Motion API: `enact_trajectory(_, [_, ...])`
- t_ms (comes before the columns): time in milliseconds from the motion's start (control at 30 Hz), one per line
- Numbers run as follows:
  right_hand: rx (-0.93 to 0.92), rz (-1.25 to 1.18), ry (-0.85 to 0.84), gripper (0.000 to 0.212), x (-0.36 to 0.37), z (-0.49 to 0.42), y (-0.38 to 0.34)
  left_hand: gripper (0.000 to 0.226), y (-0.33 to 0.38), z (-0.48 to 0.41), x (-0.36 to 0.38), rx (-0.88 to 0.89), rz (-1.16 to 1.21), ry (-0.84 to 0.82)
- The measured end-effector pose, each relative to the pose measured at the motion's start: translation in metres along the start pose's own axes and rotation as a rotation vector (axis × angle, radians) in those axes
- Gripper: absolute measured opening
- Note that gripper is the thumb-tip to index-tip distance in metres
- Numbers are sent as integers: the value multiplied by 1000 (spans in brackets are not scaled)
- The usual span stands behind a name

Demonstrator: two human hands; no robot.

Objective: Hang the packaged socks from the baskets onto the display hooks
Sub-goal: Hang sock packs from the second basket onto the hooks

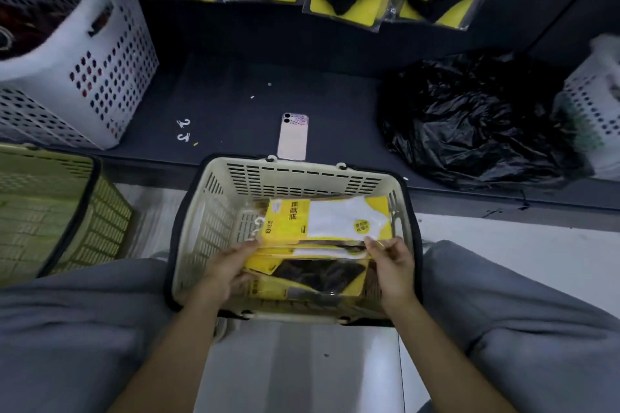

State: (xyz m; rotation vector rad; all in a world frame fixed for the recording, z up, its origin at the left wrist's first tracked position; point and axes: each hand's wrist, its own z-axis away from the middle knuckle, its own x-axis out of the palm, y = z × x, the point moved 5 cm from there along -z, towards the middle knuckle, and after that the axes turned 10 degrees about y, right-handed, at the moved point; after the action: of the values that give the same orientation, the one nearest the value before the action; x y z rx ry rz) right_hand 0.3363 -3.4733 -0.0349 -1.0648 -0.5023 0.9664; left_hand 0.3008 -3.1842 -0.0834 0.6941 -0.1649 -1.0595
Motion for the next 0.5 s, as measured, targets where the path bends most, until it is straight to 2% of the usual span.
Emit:
enact_trajectory(67, [-68, -71, -44, 28, 1, 9, -24, 39, 26, 16, -1, 124, 94, -55])
enact_trajectory(167, [-156, -209, -89, 27, 8, 19, -63, 63, 77, 47, -5, 324, 345, -21])
enact_trajectory(233, [-212, -297, -121, 29, 16, 23, -89, 62, 107, 69, -6, 389, 599, -74])
enact_trajectory(300, [-263, -356, -179, 30, 27, 27, -114, 54, 129, 94, 3, 435, 737, -233])
enact_trajectory(367, [-310, -404, -263, 27, 38, 34, -133, 65, 142, 120, 24, 426, 680, -383])
enact_trajectory(400, [-333, -405, -309, 23, 45, 39, -141, 73, 145, 130, 35, 384, 643, -405])
enact_trajectory(433, [-350, -398, -353, 18, 51, 44, -146, 76, 147, 137, 42, 332, 632, -384])
enact_trajectory(500, [-365, -378, -423, 15, 59, 51, -150, 68, 155, 145, 47, 275, 661, -294])
